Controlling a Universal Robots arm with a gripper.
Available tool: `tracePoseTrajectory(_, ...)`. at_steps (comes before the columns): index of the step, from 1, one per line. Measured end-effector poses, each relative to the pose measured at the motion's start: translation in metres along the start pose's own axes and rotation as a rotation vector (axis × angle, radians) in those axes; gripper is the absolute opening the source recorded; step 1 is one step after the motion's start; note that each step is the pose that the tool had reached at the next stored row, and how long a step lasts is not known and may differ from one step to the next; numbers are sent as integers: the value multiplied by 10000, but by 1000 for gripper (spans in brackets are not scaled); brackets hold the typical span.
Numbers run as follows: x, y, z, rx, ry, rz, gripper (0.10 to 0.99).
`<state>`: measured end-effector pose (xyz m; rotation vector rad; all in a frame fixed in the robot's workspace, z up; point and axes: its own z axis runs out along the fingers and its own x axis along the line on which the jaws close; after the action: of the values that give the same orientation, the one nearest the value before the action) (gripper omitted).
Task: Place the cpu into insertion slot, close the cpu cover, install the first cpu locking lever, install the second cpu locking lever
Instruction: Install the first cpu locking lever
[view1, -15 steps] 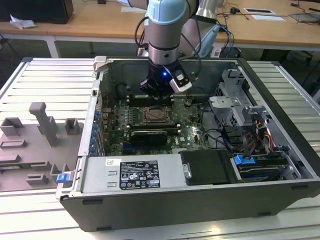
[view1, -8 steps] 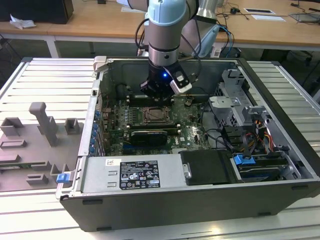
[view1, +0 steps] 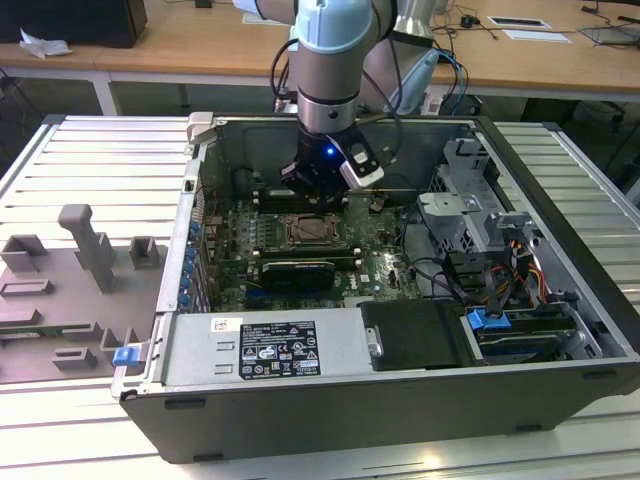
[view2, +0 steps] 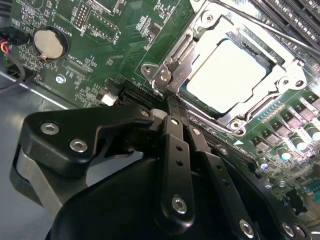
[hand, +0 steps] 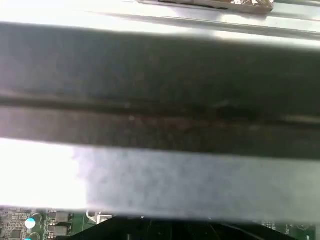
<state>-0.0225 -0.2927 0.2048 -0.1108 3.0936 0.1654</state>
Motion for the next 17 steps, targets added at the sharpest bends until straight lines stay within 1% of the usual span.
tracePoseTrajectory(3,-4,9,-92,2,3,0,106)
tracePoseTrajectory(4,-4,10,-102,2,3,0,106)
tracePoseTrajectory(17,1,-70,-111,3,4,0,106)
